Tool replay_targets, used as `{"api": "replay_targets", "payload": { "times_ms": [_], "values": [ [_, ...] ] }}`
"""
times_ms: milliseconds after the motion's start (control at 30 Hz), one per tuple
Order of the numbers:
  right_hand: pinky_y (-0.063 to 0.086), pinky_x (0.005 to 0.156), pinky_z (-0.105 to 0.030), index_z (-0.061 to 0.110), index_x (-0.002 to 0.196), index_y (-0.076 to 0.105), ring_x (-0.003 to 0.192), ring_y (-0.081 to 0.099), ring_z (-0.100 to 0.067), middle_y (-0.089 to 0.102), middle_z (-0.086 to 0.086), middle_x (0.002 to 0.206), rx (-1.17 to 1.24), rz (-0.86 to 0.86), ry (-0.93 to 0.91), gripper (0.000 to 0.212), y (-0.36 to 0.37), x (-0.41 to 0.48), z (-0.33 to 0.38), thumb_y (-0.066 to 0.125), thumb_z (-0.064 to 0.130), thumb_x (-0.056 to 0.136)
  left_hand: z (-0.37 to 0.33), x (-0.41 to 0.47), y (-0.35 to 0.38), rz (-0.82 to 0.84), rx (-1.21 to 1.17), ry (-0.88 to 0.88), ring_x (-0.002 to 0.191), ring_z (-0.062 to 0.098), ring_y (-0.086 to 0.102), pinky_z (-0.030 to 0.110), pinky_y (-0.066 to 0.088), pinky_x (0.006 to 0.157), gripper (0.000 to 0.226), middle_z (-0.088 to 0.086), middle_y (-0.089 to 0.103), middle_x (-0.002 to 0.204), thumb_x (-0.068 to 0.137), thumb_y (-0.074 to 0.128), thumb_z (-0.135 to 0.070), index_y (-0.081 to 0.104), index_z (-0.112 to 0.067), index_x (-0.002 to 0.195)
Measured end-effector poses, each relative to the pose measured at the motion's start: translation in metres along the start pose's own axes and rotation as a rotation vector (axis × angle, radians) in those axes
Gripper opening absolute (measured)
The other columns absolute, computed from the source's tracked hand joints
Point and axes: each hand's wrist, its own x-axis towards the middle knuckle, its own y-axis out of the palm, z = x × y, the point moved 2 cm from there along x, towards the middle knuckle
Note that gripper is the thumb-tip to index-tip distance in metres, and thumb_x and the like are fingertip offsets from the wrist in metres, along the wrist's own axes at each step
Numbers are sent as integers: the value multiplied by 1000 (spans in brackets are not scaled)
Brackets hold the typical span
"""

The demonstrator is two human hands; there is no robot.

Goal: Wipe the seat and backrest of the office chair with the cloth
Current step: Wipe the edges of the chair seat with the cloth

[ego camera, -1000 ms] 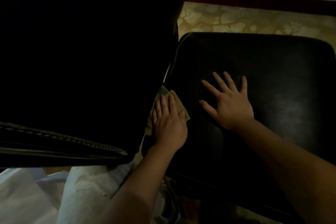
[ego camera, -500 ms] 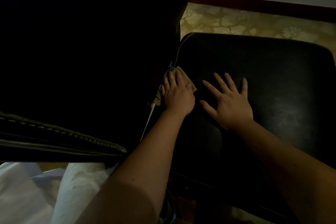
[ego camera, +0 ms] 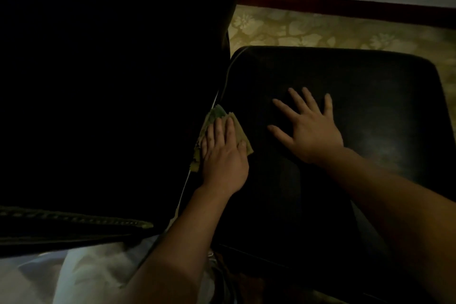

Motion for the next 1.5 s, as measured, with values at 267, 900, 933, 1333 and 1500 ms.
{"api": "replay_targets", "payload": {
  "times_ms": [267, 900, 933, 1333, 1500],
  "values": [
    [-7, 120, -61, 41, 156, 18, 155, 1, -26, 10, -3, 168, 8, -80, 8, 75, 5, -2, 3, 12, 78, 91, -36, 63, -12, 21, -42, -47, 156, 25, -12, 42, -7, 125, 65, 8, -13, 170, 110, 23, -37, -10, -16, 161],
    [-8, 120, -59, 41, 156, 17, 155, 1, -25, 10, -2, 167, 31, -103, -2, 72, 7, -2, 0, 16, 76, 93, -17, -11, 0, -97, -53, -62, 157, 22, -10, 39, -4, 127, 69, 5, -11, 170, 108, 32, -42, -5, -20, 162],
    [-7, 120, -60, 41, 156, 19, 155, 2, -25, 12, -2, 167, 36, -111, -3, 71, 8, -2, 1, 17, 76, 93, -17, -9, 0, -89, -25, -61, 157, 22, -11, 40, -6, 127, 67, 5, -10, 170, 109, 29, -42, -5, -18, 162],
    [-7, 120, -61, 41, 156, 22, 155, 3, -26, 13, -3, 167, 51, -106, 3, 74, 5, -2, 2, 13, 76, 90, -37, 91, -13, -5, -31, -69, 157, 23, -9, 42, -6, 126, 64, 7, -7, 171, 110, 21, -39, -5, -13, 162],
    [-7, 120, -61, 41, 155, 21, 155, 2, -26, 12, -3, 167, 42, -108, 1, 72, 6, -1, 2, 15, 76, 92, -36, 93, -15, -7, -31, -64, 157, 22, -9, 41, -4, 126, 64, 6, -8, 171, 110, 23, -40, -6, -15, 162]
  ]
}}
